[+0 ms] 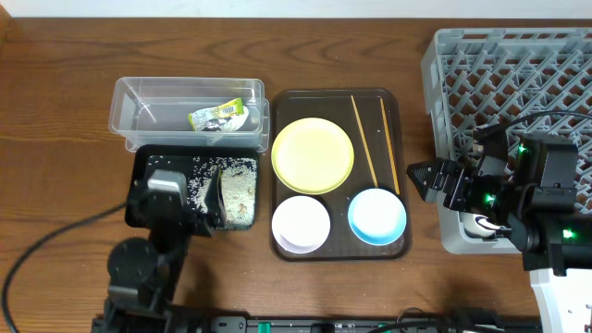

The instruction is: Sort waste into correct bins and load items into the dishwasher rack

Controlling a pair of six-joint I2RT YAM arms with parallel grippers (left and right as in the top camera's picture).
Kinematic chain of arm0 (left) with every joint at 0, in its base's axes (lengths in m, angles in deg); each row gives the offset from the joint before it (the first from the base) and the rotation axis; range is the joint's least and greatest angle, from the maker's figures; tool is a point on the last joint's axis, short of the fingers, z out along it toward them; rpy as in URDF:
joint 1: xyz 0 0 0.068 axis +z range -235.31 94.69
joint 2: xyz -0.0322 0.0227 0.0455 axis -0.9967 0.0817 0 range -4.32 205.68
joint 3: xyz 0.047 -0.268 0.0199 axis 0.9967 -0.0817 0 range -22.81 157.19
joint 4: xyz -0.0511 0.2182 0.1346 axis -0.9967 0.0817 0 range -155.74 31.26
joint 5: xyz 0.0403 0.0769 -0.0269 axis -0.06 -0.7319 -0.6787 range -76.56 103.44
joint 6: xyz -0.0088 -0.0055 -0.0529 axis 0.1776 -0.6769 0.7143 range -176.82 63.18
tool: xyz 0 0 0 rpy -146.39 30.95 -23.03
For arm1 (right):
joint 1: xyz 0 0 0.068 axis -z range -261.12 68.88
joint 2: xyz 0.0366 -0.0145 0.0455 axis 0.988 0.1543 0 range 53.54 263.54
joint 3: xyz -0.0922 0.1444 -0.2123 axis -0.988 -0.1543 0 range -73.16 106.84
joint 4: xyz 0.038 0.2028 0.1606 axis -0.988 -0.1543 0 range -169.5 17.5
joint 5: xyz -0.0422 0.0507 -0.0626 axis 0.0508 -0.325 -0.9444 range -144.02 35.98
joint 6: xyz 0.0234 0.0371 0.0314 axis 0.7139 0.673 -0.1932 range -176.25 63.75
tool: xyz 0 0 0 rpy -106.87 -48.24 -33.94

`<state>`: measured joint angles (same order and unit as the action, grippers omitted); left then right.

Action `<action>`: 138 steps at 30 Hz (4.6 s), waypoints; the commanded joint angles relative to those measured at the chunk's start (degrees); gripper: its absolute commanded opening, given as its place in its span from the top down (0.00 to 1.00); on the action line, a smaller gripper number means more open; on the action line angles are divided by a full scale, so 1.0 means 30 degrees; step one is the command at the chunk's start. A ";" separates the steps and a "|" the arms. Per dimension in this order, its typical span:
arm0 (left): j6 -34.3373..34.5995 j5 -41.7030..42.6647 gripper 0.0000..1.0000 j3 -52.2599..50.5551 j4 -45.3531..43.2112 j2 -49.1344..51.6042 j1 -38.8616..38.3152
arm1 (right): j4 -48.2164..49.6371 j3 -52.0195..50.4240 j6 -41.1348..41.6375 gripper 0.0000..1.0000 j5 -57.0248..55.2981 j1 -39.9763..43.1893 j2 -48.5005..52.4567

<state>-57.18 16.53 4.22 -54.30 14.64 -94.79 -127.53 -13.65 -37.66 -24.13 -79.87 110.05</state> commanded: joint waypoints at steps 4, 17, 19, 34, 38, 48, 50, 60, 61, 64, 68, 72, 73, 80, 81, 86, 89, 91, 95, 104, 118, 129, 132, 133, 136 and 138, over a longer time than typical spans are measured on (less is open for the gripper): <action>-0.0510 0.0342 0.10 -0.3140 -0.0576 -0.2892 0.0102 | -0.0015 0.0160 -0.0291 0.01 -0.0036 -0.0284 -0.0044; -0.0517 0.0619 0.09 -0.7949 -0.3133 -0.5734 0.0102 | -0.0015 0.0160 -0.0284 0.01 -0.0029 -0.0284 -0.0044; -0.0510 0.0619 0.10 -0.8568 -0.3701 -0.5807 0.0102 | -0.0015 0.0160 -0.0291 0.01 -0.0029 -0.0284 -0.0044; -0.0517 0.0619 0.09 -0.8932 -0.3082 -0.6295 0.0102 | -0.0015 0.0160 -0.0291 0.01 -0.0029 -0.0284 -0.0044; -0.0517 0.0619 0.09 -0.8932 -0.2616 -0.6215 0.0102 | -0.0015 0.0160 -0.0291 0.01 -0.0036 -0.0284 -0.0044; -0.0517 0.0619 0.09 -0.8932 -0.2616 -0.6105 0.0102 | -0.0015 0.0160 -0.0291 0.01 -0.0036 -0.0284 -0.0044; -0.0517 0.0619 0.09 -0.8932 -0.2616 -0.6105 0.0102 | -0.0015 0.0160 -0.0291 0.01 -0.0029 -0.0284 -0.0044; -0.0517 0.0619 0.09 -0.8932 -0.2616 -0.6105 0.0102 | -0.0015 0.0160 -0.0291 0.01 -0.0036 -0.0284 -0.0044; -0.0517 0.0619 0.09 -0.8932 -0.2616 -0.6105 0.0102 | -0.0015 0.0160 -0.0270 0.01 -0.0022 -0.0284 -0.0044; -0.0517 0.0619 0.09 -0.8932 -0.2616 -0.6105 0.0102 | 0.1027 0.0160 0.1647 0.01 0.0321 -0.0284 -0.0044; -0.0517 0.0619 0.09 -0.8932 -0.2616 -0.6105 0.0102 | 0.3038 0.0160 0.1683 0.04 0.1180 -0.1428 0.0270; -0.0517 0.0619 0.09 -0.8932 -0.2616 -0.6105 0.0102 | 0.3126 0.0160 0.1639 0.20 -0.2586 -0.4481 0.1290; -0.0517 0.0619 0.09 -0.8932 -0.2616 -0.6105 0.0102 | 0.3140 0.0160 0.1639 0.24 -0.3781 -0.5340 0.1676; -0.0517 0.0619 0.09 -0.8932 -0.2616 -0.6105 0.0102 | 0.4248 0.0168 0.0991 0.44 -1.1861 -0.8910 0.6098; -0.0517 0.0619 0.09 -0.8932 -0.2616 -0.6105 0.0102 | 0.4597 0.0168 0.0991 0.47 -1.1919 -0.8867 0.6856; -0.0517 0.0619 0.09 -0.8932 -0.2616 -0.6105 0.0102 | 0.7045 0.0168 0.0831 0.60 -1.2021 -0.8000 1.0921; -0.0517 0.0619 0.09 -0.8932 -0.2616 -0.6105 0.0102 | 0.8735 0.0168 0.0211 0.62 -1.1846 -0.7745 1.3151; -0.0517 0.0619 0.09 -0.8932 -0.2616 -0.6105 0.0102 | 0.9653 0.0168 -0.0554 0.61 -1.1817 -0.7723 1.4324; -0.0517 0.0619 0.09 -0.8932 -0.2616 -0.6105 0.0102 | 1.0681 0.0168 -0.0860 0.57 -1.1839 -0.7606 1.6050; -0.0517 0.0619 0.09 -0.8932 -0.2616 -0.6105 0.0102 | 1.0673 0.0168 -0.0780 0.99 -1.1409 -0.7526 1.6881; -0.0517 0.0619 0.09 -0.8932 -0.2616 -0.6105 0.0102 | 0.8961 0.0423 -0.1005 0.99 -1.0885 -0.6186 1.1132; -0.0517 0.0619 0.09 -0.8932 -0.2616 -0.6105 0.0102 | 0.7431 0.0415 -0.3876 0.99 -1.4105 -0.3118 0.7541; -0.0517 0.0619 0.09 -0.8932 -0.2616 -0.6105 0.0102 | 0.7468 0.0357 -0.5413 0.99 -1.4120 -0.2127 0.7679; -0.0517 0.0619 0.09 -0.8932 -0.2616 -0.6105 0.0102 | 0.7563 0.0350 -0.5690 0.99 -1.4192 -0.1756 0.7788; -0.0517 0.0619 0.09 -0.8932 -0.2616 -0.6105 0.0102 | 0.8204 0.0342 -0.5829 0.99 -1.4382 -0.1005 0.8072; -0.0510 0.0619 0.09 -0.8932 -0.2616 -0.6105 0.0102 | 0.8684 0.0342 -0.6178 0.99 -1.4331 -0.0663 0.8342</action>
<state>-58.36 17.58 -21.79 -64.29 -3.61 -94.79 -102.30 -13.00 -52.68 -65.75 -83.43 133.81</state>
